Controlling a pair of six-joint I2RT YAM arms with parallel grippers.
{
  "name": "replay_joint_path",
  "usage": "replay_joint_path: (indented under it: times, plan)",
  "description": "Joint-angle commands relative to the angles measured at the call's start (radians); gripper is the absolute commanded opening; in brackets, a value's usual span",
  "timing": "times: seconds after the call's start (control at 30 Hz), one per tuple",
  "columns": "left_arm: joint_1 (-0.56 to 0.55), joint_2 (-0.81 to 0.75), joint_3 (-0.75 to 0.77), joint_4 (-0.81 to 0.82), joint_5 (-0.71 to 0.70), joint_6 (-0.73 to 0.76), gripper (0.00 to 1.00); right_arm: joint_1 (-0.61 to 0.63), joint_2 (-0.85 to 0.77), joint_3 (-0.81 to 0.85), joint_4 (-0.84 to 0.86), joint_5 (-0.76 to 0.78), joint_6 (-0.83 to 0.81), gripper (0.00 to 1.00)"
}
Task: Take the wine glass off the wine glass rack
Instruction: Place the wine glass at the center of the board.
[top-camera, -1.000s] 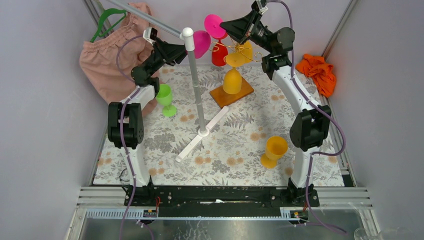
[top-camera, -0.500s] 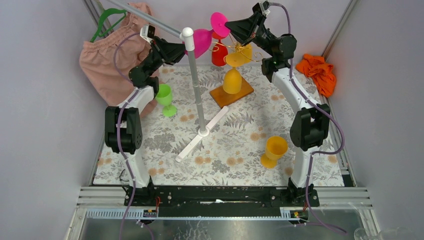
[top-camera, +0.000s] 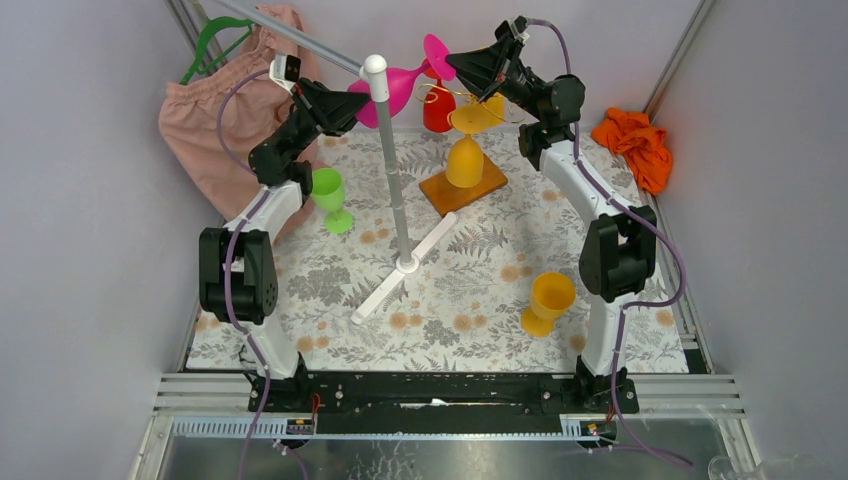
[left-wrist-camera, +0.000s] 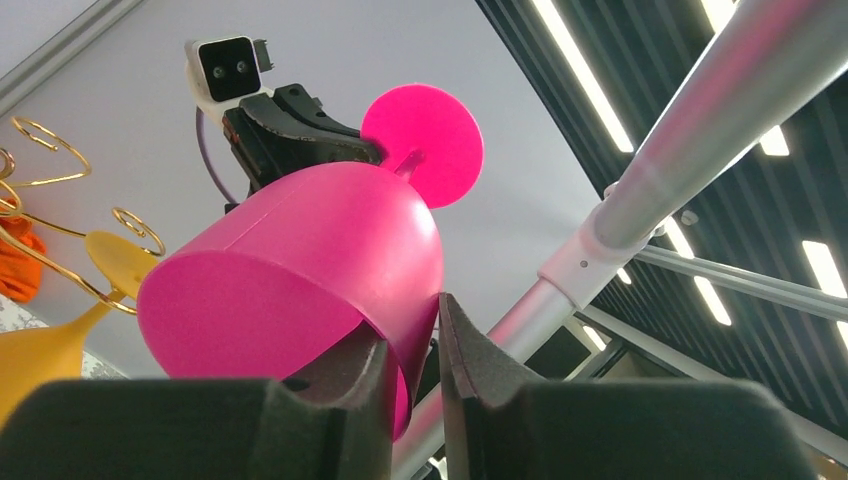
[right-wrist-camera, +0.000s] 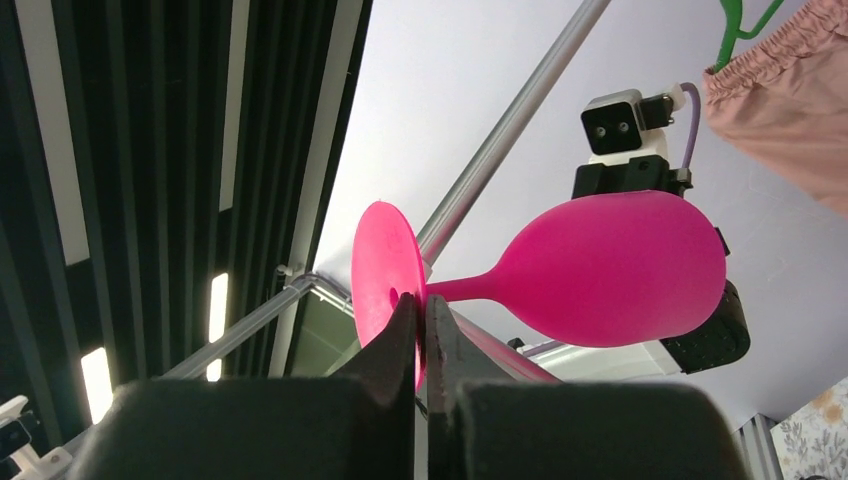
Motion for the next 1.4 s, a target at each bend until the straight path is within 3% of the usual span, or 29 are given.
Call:
replay_joint_path:
  times: [0.0,0.1,0.2,0.27,0.4,0.67,0.97,1.07,1.17,1.23,1.37]
  plan:
    - [-0.020,-0.023,0.001,0.080,-0.001,0.021,0.17,0.040,0.021,-0.002,-0.038,-0.106,-0.069,0.00]
    - [-0.019,-0.032,-0.006,0.081,0.002,0.012,0.00,0.043,0.028,-0.001,-0.023,-0.108,-0.058,0.00]
    - [-0.018,-0.049,-0.039,0.081,-0.013,0.008,0.00,0.043,0.027,0.006,-0.022,-0.110,-0.059,0.01]
    - [-0.017,-0.064,-0.073,0.082,-0.031,0.010,0.00,0.042,0.027,0.012,-0.024,-0.108,-0.062,0.16]
    - [-0.010,-0.096,-0.132,0.085,-0.062,0.016,0.00,0.042,0.021,0.009,-0.002,-0.096,-0.059,0.38]
    - [0.028,-0.164,-0.206,0.086,-0.115,-0.003,0.00,0.042,0.018,0.013,0.035,-0.079,-0.026,0.59]
    - [0.145,-0.224,-0.297,0.057,-0.118,-0.041,0.00,0.015,-0.030,-0.032,0.032,-0.047,-0.037,0.73]
    - [0.188,-0.259,-0.323,-0.075,-0.081,0.024,0.00,-0.009,-0.067,-0.071,0.007,-0.036,-0.058,0.74]
    - [0.214,-0.318,-0.331,-0.342,-0.053,0.176,0.00,-0.039,-0.121,-0.131,-0.002,-0.019,-0.073,0.75]
    - [0.225,-0.372,-0.301,-0.598,-0.051,0.336,0.00,-0.059,-0.157,-0.170,0.002,-0.010,-0.079,0.75]
    - [0.230,-0.439,-0.112,-1.327,-0.164,0.794,0.00,-0.104,-0.225,-0.251,0.024,-0.005,-0.083,0.76]
